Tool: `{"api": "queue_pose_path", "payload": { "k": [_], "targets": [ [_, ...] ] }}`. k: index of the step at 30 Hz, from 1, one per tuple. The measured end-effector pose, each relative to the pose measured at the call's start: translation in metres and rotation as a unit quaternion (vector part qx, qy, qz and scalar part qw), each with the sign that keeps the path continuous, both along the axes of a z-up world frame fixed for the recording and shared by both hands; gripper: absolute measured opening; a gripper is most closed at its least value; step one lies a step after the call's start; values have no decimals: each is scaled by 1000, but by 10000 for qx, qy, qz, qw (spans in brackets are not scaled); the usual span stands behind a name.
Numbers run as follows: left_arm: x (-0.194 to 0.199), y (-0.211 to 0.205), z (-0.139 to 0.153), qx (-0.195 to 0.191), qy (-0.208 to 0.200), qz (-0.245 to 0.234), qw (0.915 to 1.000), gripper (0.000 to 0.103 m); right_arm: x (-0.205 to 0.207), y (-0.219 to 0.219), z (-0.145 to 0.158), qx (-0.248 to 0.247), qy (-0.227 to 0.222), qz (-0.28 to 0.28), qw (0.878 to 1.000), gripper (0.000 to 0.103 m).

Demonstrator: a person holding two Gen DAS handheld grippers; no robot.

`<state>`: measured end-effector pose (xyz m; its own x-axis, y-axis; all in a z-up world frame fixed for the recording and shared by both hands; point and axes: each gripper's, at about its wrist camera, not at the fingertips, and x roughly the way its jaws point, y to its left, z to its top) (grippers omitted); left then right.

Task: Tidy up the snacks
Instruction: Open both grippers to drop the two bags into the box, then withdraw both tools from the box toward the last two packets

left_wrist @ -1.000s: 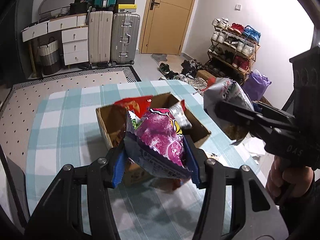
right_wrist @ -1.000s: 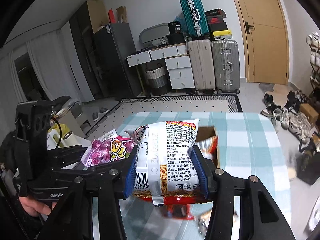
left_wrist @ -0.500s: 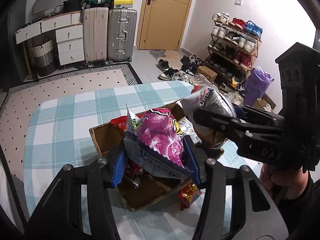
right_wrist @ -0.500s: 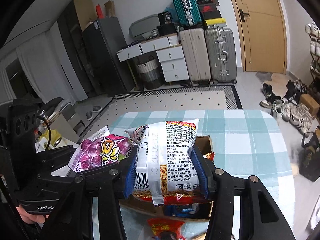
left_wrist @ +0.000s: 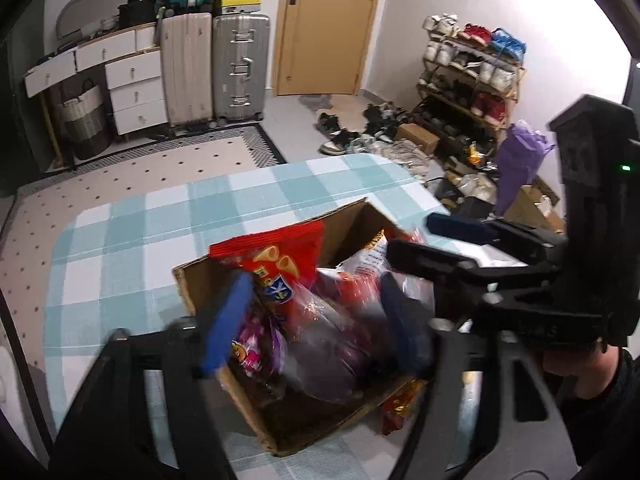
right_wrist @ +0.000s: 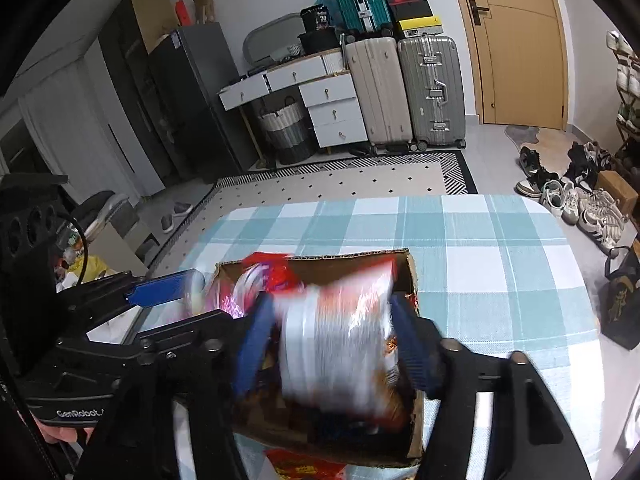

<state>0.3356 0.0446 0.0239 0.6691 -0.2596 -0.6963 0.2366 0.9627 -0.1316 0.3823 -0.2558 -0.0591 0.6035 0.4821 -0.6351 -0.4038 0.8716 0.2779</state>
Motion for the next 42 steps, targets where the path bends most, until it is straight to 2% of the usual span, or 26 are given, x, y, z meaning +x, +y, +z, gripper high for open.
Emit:
{"api": "queue_pose_path", "payload": {
  "k": [4, 15, 18, 22, 30, 38, 41, 42],
  "targets": [
    [-1, 6, -1, 28, -11, 75, 10000, 79, -6, -10, 3, 87, -122, -99, 9998, 70],
    [-24, 10, 13, 93, -182, 199, 9996, 79, -29, -21, 22, 95, -346, -146, 9993, 73],
    [-34, 11, 19, 128, -276, 391, 9988, 79, -39, -23, 29, 77, -437, -154, 9989, 73],
    [-47, 14, 30, 36, -336, 587, 9977, 81, -54, -27, 39, 53, -569, -182, 9982, 80],
    [-77, 8, 43, 22, -393, 763, 9963, 85, -84, -43, 55, 33, -773, -236, 9967, 84],
    [-109, 2, 43, -19, -408, 976, 9944, 89, -115, -60, 61, 78, -877, -281, 9957, 89],
    [-119, -1, 42, -70, -428, 1022, 9938, 95, -130, -69, 60, 122, -944, -325, 9949, 92],
    [-123, -3, 40, -74, -451, 1023, 9937, 102, -136, -72, 59, 138, -949, -330, 9948, 92]
  ]
}}
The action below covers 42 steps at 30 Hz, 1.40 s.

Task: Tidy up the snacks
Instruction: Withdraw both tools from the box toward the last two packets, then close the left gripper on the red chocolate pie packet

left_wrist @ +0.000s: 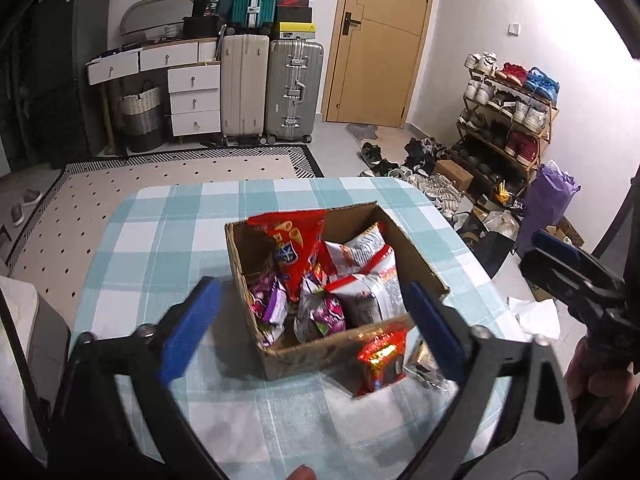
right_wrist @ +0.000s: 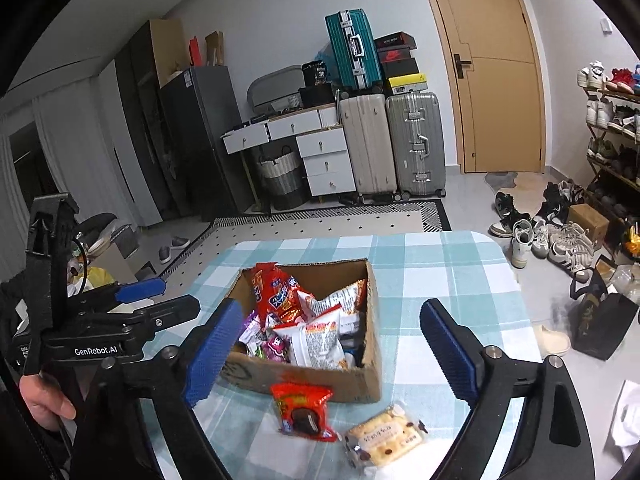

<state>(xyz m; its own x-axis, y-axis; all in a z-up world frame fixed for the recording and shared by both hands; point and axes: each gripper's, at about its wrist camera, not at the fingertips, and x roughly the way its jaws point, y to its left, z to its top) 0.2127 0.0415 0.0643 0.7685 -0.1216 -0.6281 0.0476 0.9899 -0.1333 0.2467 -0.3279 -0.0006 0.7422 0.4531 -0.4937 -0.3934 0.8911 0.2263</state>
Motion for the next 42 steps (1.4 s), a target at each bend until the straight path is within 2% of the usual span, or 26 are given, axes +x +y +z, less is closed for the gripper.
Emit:
{"api": "queue_pose_path", "payload": {
  "k": [4, 11, 22, 28, 31, 34, 42],
  "targets": [
    [-13, -9, -3, 15, -142, -46, 9999, 102, -13, -11, -9, -11, 50, -42, 10000, 93],
    [-27, -24, -14, -83, -128, -74, 9999, 102, -34, -34, -29, 9, 149, -223, 9996, 95],
    [-37, -33, -60, -396, 136, -71, 9991, 102, -52, -52, -69, 35, 475, -414, 9980, 95],
    [-26, -40, -99, -526, 549, -103, 9971, 102, -60, -56, -89, 68, 631, -468, 9969, 95],
    [-18, -47, -121, -455, 762, -28, 9961, 102, -64, -57, -97, 73, 691, -509, 9963, 95],
    [-12, -57, -138, -283, 845, -2, 9960, 102, -68, -60, -103, 146, 728, -583, 9955, 95],
    [17, -80, -166, -202, 1013, -4, 9947, 102, -75, -69, -117, 195, 908, -678, 9934, 95]
  ]
}}
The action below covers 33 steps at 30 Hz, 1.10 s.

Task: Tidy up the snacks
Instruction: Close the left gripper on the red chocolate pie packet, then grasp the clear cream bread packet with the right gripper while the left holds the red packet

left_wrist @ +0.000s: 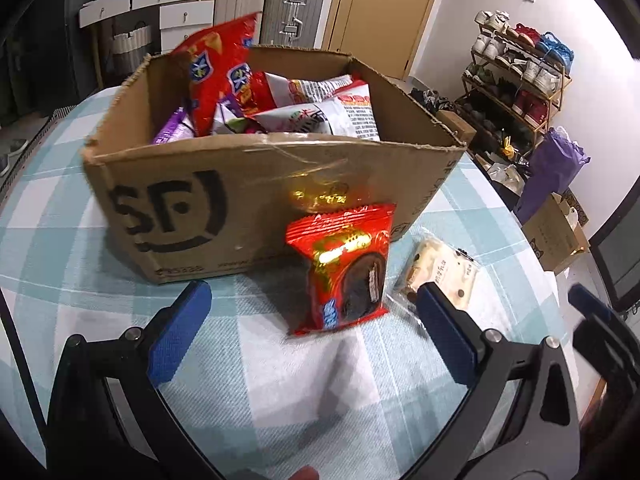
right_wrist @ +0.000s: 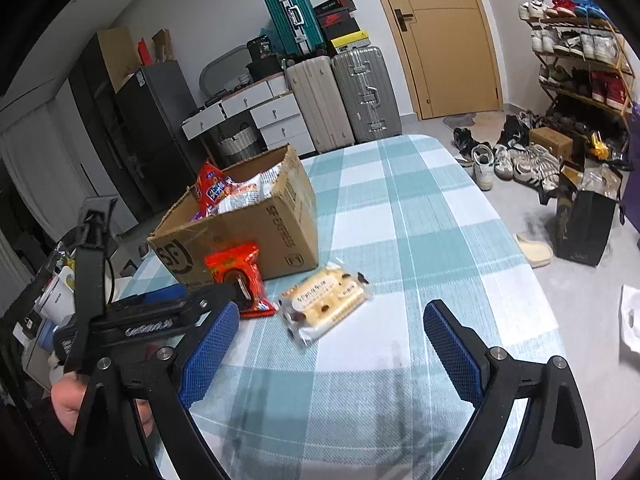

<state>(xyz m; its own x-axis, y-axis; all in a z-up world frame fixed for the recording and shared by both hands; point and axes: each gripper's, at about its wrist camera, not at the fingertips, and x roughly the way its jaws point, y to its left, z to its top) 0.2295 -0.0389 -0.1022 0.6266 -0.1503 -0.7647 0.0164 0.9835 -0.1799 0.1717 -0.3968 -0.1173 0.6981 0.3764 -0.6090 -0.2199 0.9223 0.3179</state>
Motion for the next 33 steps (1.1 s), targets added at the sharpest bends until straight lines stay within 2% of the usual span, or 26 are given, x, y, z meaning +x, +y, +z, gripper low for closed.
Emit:
{"api": "queue_pose_path", "payload": {
  "k": [12, 14, 15, 16, 17, 19, 23, 31, 33],
  "targets": [
    [51, -29, -39, 290, 307, 330, 9986, 102, -8, 1, -8, -25, 86, 61, 9999, 95],
    [59, -28, -45, 198, 310, 349, 9987, 102, -9, 3, -8, -51, 77, 81, 9999, 95],
    [62, -28, -48, 41, 302, 297, 9991, 95, -9, 4, -9, -56, 71, 89, 9999, 95],
    [66, -25, -50, -92, 353, 236, 9991, 83, -10, 4, -9, -57, 64, 91, 9999, 95],
    [68, -26, -51, -41, 337, 235, 9991, 77, -11, 4, -8, -52, 56, 90, 9999, 95],
    [72, -28, -54, -206, 335, 24, 9992, 36, -12, 3, -9, -49, 58, 88, 9999, 95],
    [78, -29, -58, -313, 302, -177, 9989, 35, -12, 2, -10, -9, 91, 72, 9999, 95],
    [92, -33, -70, -418, 309, -257, 9983, 35, -14, 7, -9, -27, 77, 110, 9999, 95],
    [85, -44, -67, -442, 280, -286, 9982, 35, -15, 8, -9, -34, 81, 122, 9999, 95]
  ]
}}
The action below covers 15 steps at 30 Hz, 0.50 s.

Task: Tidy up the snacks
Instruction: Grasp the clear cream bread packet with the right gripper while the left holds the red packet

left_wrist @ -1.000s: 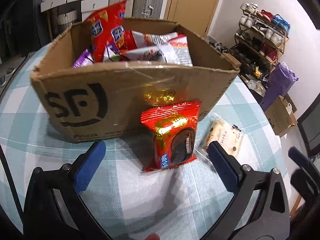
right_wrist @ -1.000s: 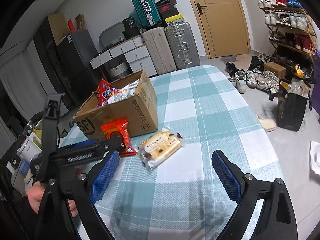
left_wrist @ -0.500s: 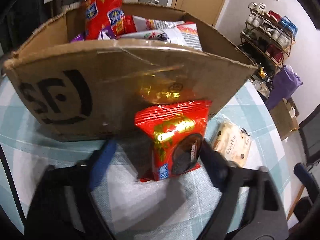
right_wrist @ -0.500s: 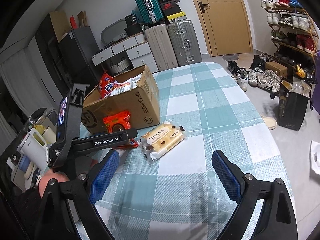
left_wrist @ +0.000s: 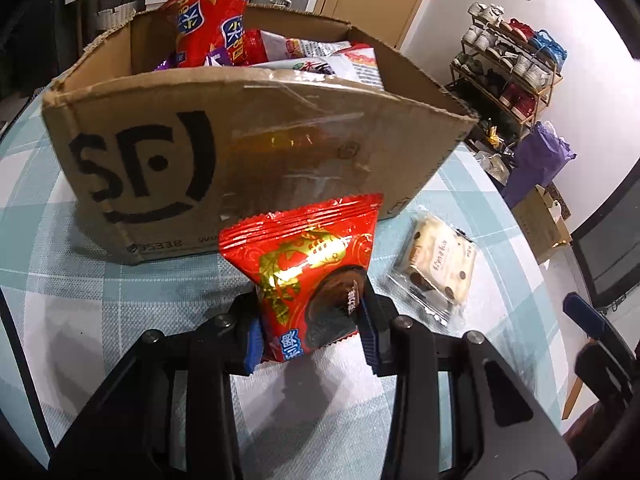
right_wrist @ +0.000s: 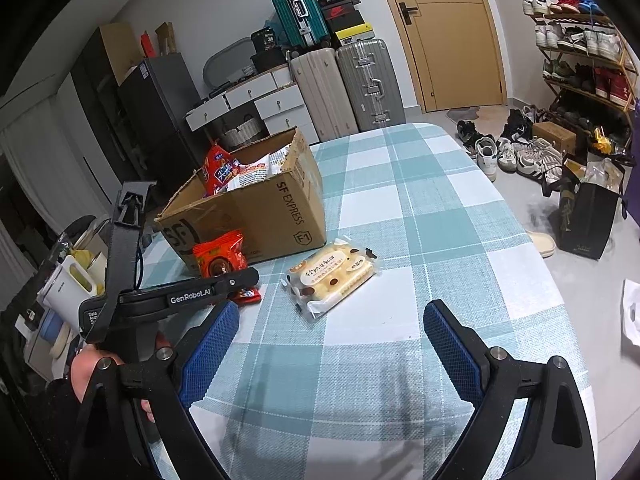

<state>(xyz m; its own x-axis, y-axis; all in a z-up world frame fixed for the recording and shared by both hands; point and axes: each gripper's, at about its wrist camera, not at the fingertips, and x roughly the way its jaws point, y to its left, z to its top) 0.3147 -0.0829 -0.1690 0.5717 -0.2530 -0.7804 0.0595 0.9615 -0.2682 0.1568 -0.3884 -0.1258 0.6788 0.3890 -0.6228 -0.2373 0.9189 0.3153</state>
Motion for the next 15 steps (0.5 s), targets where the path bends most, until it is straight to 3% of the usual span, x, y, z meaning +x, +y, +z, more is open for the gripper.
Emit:
{"api": "queue_pose_path", "payload": {
  "k": [11, 15],
  "targets": [
    [-18, 11, 22, -174, -142, -82, 9997, 35, 8, 9, -7, -129, 128, 51, 9998, 95],
    [-19, 25, 16, -411, -28, -55, 9991, 35, 18, 13, -15, -170, 235, 73, 9996, 95]
  ]
}}
